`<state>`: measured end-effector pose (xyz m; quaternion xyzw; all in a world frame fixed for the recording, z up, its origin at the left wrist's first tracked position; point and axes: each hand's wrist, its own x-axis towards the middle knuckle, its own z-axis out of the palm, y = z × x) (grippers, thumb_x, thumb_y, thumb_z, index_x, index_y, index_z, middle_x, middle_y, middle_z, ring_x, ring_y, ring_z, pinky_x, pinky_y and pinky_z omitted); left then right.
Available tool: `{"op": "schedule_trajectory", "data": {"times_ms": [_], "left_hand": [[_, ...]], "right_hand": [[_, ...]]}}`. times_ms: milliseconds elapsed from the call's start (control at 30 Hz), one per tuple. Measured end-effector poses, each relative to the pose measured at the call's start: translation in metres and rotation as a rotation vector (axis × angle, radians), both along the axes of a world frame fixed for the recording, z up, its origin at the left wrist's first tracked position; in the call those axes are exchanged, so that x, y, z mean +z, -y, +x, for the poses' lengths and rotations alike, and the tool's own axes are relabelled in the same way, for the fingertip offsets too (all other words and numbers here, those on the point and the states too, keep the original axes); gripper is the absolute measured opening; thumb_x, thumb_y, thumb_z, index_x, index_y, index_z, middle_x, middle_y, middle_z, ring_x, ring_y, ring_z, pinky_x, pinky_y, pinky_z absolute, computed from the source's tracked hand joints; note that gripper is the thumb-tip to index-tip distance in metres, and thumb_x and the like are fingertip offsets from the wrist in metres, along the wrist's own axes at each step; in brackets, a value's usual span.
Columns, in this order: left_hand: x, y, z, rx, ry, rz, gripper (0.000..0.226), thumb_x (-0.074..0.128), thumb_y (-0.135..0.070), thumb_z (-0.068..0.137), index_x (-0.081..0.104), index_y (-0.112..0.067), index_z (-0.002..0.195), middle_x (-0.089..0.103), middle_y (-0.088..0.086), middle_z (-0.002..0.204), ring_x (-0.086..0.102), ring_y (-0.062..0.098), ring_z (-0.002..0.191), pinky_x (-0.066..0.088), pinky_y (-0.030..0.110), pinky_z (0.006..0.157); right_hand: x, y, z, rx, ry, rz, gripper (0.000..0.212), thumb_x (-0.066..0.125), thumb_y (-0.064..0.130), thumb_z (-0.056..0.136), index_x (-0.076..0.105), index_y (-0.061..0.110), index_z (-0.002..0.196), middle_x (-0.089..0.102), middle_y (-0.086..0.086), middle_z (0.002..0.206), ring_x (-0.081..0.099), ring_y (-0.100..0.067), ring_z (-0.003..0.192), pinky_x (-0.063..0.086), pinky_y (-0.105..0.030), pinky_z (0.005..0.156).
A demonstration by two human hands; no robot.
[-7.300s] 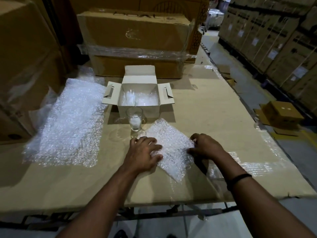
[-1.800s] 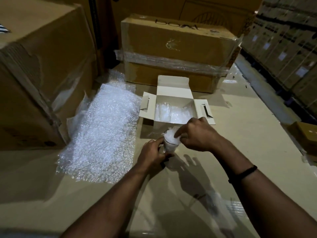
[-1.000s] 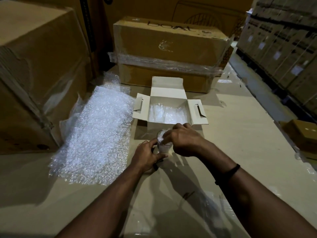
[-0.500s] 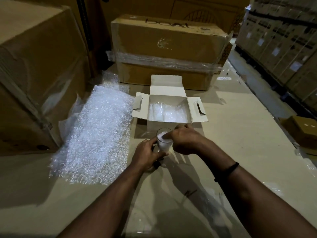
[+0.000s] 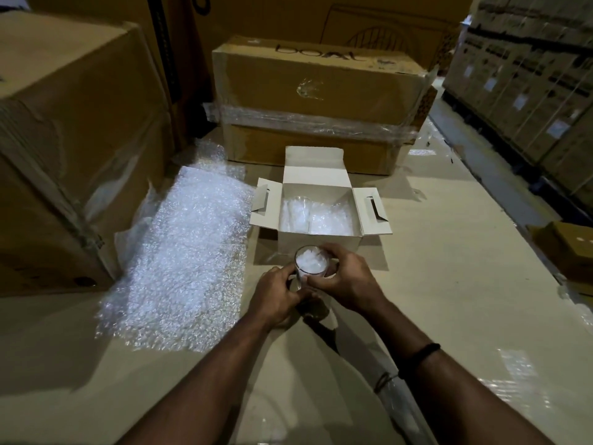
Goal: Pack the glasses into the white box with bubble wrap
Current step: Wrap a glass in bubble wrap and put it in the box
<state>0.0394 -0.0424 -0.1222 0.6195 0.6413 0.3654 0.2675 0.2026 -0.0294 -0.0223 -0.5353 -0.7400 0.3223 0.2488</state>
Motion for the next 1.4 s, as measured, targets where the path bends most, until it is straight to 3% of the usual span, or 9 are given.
{"op": "schedule_trajectory", "data": {"times_ms": [200, 267, 433, 533, 733, 900, 1067, 1133, 1400], "left_hand": [[0.005, 0.009, -0.002, 0.069, 0.292, 0.188, 0.054, 0.074, -0.021, 0.074, 0.056, -0.035, 0.123, 0.057, -0.002, 0.124, 0.056, 0.015, 0.114, 0.056, 0.026, 0.082], [0.006, 0.005, -0.002, 0.23, 0.163, 0.249, 0.064, 0.07, -0.023, 0.071, 0.05, -0.041, 0.13, 0.05, 0.004, 0.129, 0.05, 0.022, 0.115, 0.054, 0.036, 0.088], [0.01, -0.018, 0.002, 0.337, -0.226, 0.236, 0.075, 0.067, -0.033, 0.079, 0.035, -0.032, 0.147, 0.036, 0.016, 0.148, 0.041, 0.036, 0.127, 0.037, 0.048, 0.101], [0.007, -0.023, 0.004, 0.28, -0.334, 0.194, 0.073, 0.061, -0.036, 0.081, 0.035, -0.029, 0.149, 0.039, 0.016, 0.147, 0.044, 0.038, 0.125, 0.043, 0.053, 0.098], [0.005, -0.025, 0.004, 0.238, -0.377, 0.195, 0.085, 0.073, -0.024, 0.075, 0.033, -0.025, 0.15, 0.043, 0.014, 0.147, 0.048, 0.037, 0.125, 0.046, 0.05, 0.093], [0.004, -0.025, 0.003, 0.243, -0.351, 0.164, 0.084, 0.071, -0.023, 0.077, 0.032, -0.028, 0.15, 0.044, 0.01, 0.147, 0.044, 0.033, 0.131, 0.044, 0.049, 0.098], [0.008, -0.025, 0.002, 0.227, -0.321, 0.188, 0.083, 0.071, -0.017, 0.074, 0.036, -0.026, 0.148, 0.051, 0.012, 0.139, 0.051, 0.034, 0.123, 0.048, 0.049, 0.093], [0.009, -0.024, 0.002, 0.226, -0.313, 0.189, 0.083, 0.07, -0.017, 0.074, 0.035, -0.027, 0.148, 0.052, 0.011, 0.138, 0.051, 0.033, 0.123, 0.048, 0.048, 0.094], [0.007, -0.025, 0.0, 0.214, -0.304, 0.162, 0.084, 0.067, -0.019, 0.075, 0.031, -0.031, 0.15, 0.05, 0.009, 0.14, 0.052, 0.031, 0.122, 0.047, 0.047, 0.094]], "right_hand": [[0.025, -0.013, 0.03, 0.004, -0.225, -0.048, 0.077, 0.09, 0.025, 0.064, 0.055, 0.018, 0.132, 0.064, 0.008, 0.115, 0.066, 0.005, 0.081, 0.049, -0.007, 0.07], [0.036, -0.032, 0.041, 0.006, -0.209, 0.039, 0.078, 0.089, 0.028, 0.063, 0.054, 0.021, 0.133, 0.063, 0.008, 0.119, 0.067, 0.0, 0.081, 0.054, -0.016, 0.07], [0.037, -0.101, 0.05, 0.142, 0.171, 0.307, 0.08, 0.086, 0.025, 0.07, 0.048, 0.02, 0.139, 0.058, 0.0, 0.134, 0.063, -0.021, 0.106, 0.054, -0.037, 0.088], [0.026, -0.132, 0.045, 0.249, 0.467, 0.361, 0.077, 0.079, 0.017, 0.076, 0.042, 0.022, 0.143, 0.05, 0.001, 0.144, 0.054, -0.025, 0.121, 0.048, -0.034, 0.092], [0.003, -0.166, 0.036, 0.446, 0.666, 0.403, 0.072, 0.071, -0.002, 0.073, 0.048, 0.015, 0.139, 0.051, -0.007, 0.142, 0.056, -0.032, 0.12, 0.048, -0.036, 0.087], [0.01, -0.172, 0.022, 0.557, 0.815, 0.241, 0.075, 0.061, -0.008, 0.076, 0.048, 0.03, 0.139, 0.04, -0.001, 0.151, 0.047, -0.025, 0.131, 0.044, -0.032, 0.098], [0.016, -0.167, 0.022, 0.38, 0.873, 0.266, 0.042, 0.058, 0.043, 0.091, 0.055, 0.035, 0.133, 0.049, 0.003, 0.146, 0.052, -0.022, 0.126, 0.025, -0.04, 0.111], [0.013, -0.16, 0.019, 0.223, 0.845, 0.298, 0.046, 0.048, 0.058, 0.093, 0.057, 0.033, 0.131, 0.06, 0.001, 0.133, 0.055, -0.02, 0.121, 0.02, -0.042, 0.113], [-0.003, -0.142, 0.0, -0.029, 0.881, 0.378, 0.047, 0.056, 0.064, 0.084, 0.069, 0.029, 0.112, 0.071, -0.003, 0.105, 0.053, -0.024, 0.122, -0.001, -0.056, 0.116]]}}
